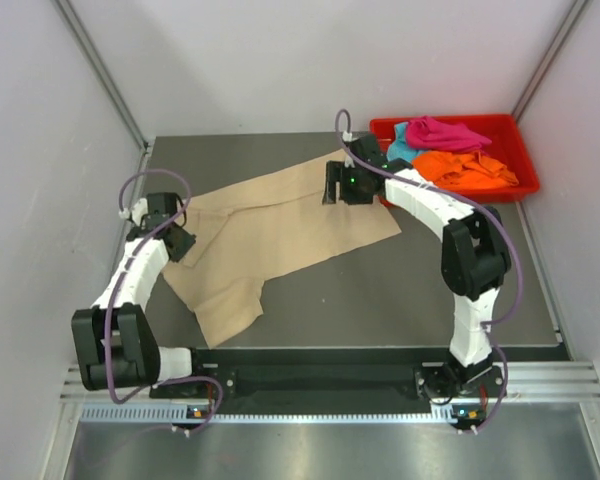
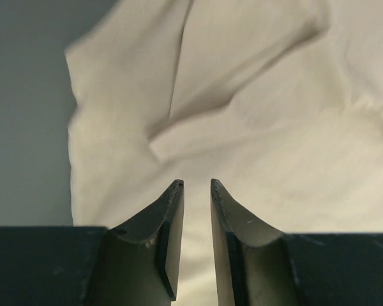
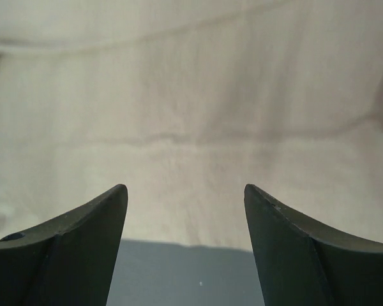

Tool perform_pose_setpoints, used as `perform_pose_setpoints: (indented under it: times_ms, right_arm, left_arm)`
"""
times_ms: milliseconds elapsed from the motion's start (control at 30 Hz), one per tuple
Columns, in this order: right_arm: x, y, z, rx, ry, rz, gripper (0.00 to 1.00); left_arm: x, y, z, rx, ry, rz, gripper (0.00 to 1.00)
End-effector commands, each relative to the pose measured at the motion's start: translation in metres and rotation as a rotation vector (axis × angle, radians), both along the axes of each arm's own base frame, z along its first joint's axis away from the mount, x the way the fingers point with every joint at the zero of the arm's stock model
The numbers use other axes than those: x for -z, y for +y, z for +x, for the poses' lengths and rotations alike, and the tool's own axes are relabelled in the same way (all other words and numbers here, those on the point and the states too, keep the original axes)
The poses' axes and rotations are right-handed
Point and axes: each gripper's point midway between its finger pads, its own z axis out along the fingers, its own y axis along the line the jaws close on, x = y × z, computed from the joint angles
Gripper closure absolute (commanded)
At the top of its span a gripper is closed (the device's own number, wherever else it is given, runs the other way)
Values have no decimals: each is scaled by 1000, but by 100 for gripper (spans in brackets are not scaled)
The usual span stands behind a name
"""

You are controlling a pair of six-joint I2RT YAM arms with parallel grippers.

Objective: Fold and stack the t-shirts
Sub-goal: Fold the tshirt

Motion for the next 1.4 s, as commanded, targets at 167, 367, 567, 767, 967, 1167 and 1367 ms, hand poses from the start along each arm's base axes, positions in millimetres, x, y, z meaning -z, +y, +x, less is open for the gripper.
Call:
perform_pose_setpoints:
  times_ms: [167,367,567,767,967,1167,1367]
  right_arm:
    - [-4,-3,-72,-121,37,-30,27]
    - [-19,-13,-91,-133,5,-18,26]
    - [-6,-15,-104,-142,24,2,26]
    - [4,-11,-106,-152,27,25,26]
    - [14,-11,-106,-168,40,14,26]
    - [21,-11,-103,-175,58,9,26]
    - [27,-8,-104,-186,78,12,27]
  left_arm:
    - [13,18,-28,-54,124,83,59]
    - [31,81,-23,-54,140,19,60]
    - [52,103,-11,-15,141,-54,59]
    - [66,106,1,49,121,-87,58]
    - [65,107,7,60,84,-74,57]
    - [84,112,-1,-10,143,-115,79]
    - [76,147,-18,-121,216,-12,100]
